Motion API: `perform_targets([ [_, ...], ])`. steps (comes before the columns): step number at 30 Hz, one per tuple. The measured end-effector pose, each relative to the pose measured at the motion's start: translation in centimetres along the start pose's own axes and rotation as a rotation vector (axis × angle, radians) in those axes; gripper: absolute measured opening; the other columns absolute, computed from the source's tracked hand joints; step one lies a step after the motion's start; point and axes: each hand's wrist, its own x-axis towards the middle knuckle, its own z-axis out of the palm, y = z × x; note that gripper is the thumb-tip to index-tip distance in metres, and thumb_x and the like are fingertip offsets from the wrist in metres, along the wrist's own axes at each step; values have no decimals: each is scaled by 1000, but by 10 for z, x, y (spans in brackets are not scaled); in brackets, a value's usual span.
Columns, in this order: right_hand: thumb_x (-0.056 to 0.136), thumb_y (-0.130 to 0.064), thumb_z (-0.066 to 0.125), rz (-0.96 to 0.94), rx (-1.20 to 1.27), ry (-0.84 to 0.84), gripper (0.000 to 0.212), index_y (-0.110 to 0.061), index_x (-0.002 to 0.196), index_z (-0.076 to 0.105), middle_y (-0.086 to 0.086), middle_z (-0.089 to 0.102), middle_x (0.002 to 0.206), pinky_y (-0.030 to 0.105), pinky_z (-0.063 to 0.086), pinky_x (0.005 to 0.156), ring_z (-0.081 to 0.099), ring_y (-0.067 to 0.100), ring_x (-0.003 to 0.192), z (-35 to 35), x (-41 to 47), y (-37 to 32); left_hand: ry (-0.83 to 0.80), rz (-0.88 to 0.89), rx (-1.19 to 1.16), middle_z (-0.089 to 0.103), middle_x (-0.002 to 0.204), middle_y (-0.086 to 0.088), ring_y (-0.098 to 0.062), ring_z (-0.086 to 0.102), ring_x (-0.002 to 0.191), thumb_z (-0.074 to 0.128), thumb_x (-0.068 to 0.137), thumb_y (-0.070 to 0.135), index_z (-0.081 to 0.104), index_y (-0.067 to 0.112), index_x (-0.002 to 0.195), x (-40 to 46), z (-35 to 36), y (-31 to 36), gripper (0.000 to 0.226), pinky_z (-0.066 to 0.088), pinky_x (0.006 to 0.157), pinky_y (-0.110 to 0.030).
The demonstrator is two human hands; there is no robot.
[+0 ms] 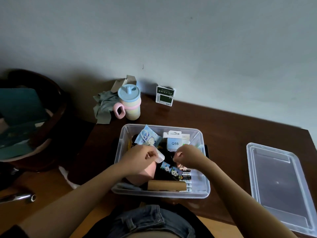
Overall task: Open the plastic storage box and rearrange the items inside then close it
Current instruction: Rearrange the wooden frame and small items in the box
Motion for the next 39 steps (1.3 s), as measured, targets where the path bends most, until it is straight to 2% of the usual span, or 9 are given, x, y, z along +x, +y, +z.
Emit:
perform_targets([
  [4, 84, -21, 63, -76, 78, 107, 17, -17, 100, 70, -1, 72, 100, 29, 54, 80, 66, 16, 91, 5, 15, -20, 443, -189, 78, 58, 101, 1, -22, 61, 86, 63, 87, 25, 58, 18, 96, 11, -19, -18, 12, 48, 73, -35],
  [9, 80, -35, 71, -154, -51, 64, 40, -18, 115, 61, 1, 66, 112, 31, 51, 85, 62, 20, 103, 23, 37, -49, 295, -331, 177, 57, 110, -8, -30, 56, 105, 54, 92, 38, 59, 12, 100, 31, -24, -23, 28, 43, 79, -35],
  [12, 81, -46, 66, -156, -160, 99, 41, -16, 109, 59, 6, 67, 103, 34, 50, 73, 63, 27, 95, 31, 42, -58, 224, -293, 98, 64, 93, -16, -30, 57, 93, 55, 93, 31, 57, 7, 80, 38, -23, -23, 27, 42, 74, -34],
  [19, 77, -42, 71, -183, 42, 120, 37, -20, 105, 59, -2, 67, 102, 30, 47, 70, 61, 21, 92, 20, 32, -36, 90, -161, -273, 71, 76, -5, -2, 59, 62, 75, 80, 16, 71, 2, 96, 40, -32, -27, 22, 44, 60, -18],
  [23, 82, -25, 72, -137, 441, 174, 25, -10, 95, 56, 9, 64, 87, 39, 50, 66, 61, 25, 75, 8, 16, -23, 94, -124, -217, 68, 98, 0, -4, 62, 85, 78, 77, 15, 64, 7, 114, 41, -35, -25, 41, 49, 77, -19],
  [26, 87, -15, 67, -97, 807, 176, 17, -9, 96, 55, 8, 63, 77, 27, 52, 51, 60, 14, 56, -7, 1, -12, 285, 14, -5, 62, 90, 6, -5, 55, 72, 74, 78, 14, 66, 15, 107, 35, -34, -17, 30, 50, 80, -28],
  [31, 92, -10, 60, -89, 1020, 129, 7, -4, 95, 60, 5, 67, 79, 25, 56, 58, 66, 14, 62, -19, -15, -8, -188, 133, -273, 62, 108, 11, -2, 62, 95, 74, 81, 22, 54, 25, 126, 35, -25, 13, 50, 47, 85, -11],
  [34, 92, -10, 59, -118, 1047, 80, 10, -1, 93, 63, 9, 68, 80, 24, 58, 63, 67, 14, 64, -15, -18, -17, -159, 114, -265, 61, 103, 17, 4, 58, 93, 73, 82, 27, 53, 27, 125, 39, -17, 21, 47, 42, 77, -1],
  [39, 85, -17, 70, -64, 616, 121, 18, -5, 96, 63, 7, 67, 95, 22, 54, 61, 63, 8, 65, -12, -17, -10, -98, 99, -199, 67, 108, 1, -15, 63, 100, 70, 84, 32, 60, 15, 117, 37, -21, 6, 38, 49, 86, -32],
])
